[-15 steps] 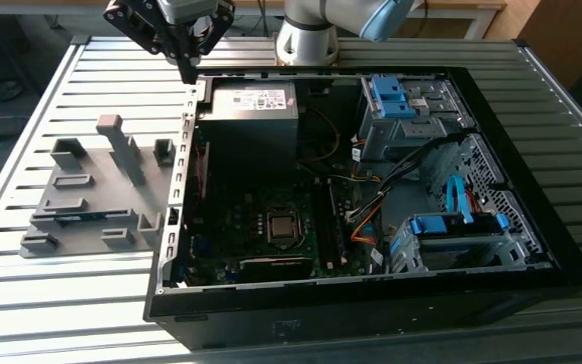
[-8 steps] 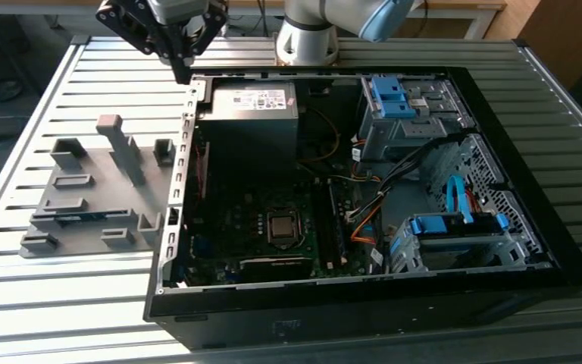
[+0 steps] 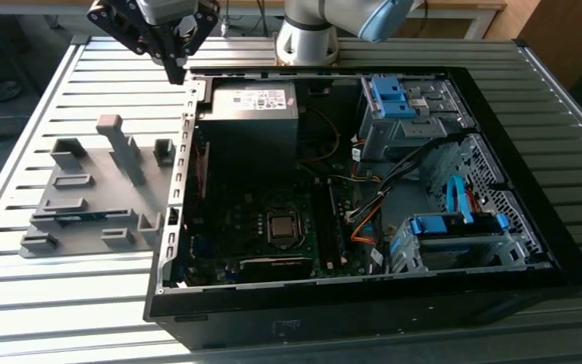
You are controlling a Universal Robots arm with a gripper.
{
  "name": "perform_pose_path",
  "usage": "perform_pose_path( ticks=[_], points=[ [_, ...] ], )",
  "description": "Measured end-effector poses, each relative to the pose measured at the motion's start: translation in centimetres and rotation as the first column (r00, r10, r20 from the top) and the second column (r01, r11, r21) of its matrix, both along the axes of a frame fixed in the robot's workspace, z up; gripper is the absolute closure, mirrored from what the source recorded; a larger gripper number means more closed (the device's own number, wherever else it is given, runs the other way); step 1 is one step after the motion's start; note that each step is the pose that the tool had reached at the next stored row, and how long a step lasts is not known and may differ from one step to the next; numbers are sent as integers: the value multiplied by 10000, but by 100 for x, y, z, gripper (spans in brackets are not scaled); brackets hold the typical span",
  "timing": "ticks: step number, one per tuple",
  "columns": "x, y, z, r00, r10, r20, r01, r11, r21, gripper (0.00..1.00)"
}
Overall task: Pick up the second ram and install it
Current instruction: 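Reach for the second ram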
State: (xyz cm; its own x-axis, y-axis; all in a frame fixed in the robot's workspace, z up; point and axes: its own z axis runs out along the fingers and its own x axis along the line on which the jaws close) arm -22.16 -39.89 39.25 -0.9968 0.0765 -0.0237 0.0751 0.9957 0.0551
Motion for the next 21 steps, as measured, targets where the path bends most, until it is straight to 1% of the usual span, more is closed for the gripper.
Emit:
perform_pose_path(
  ticks=[14, 21],
  points=[
    [-162, 0, -2, 10000, 1, 0, -1, 10000, 0, 89],
    [-226, 0, -4, 10000, 0, 0, 0, 10000, 0, 89]
  ],
)
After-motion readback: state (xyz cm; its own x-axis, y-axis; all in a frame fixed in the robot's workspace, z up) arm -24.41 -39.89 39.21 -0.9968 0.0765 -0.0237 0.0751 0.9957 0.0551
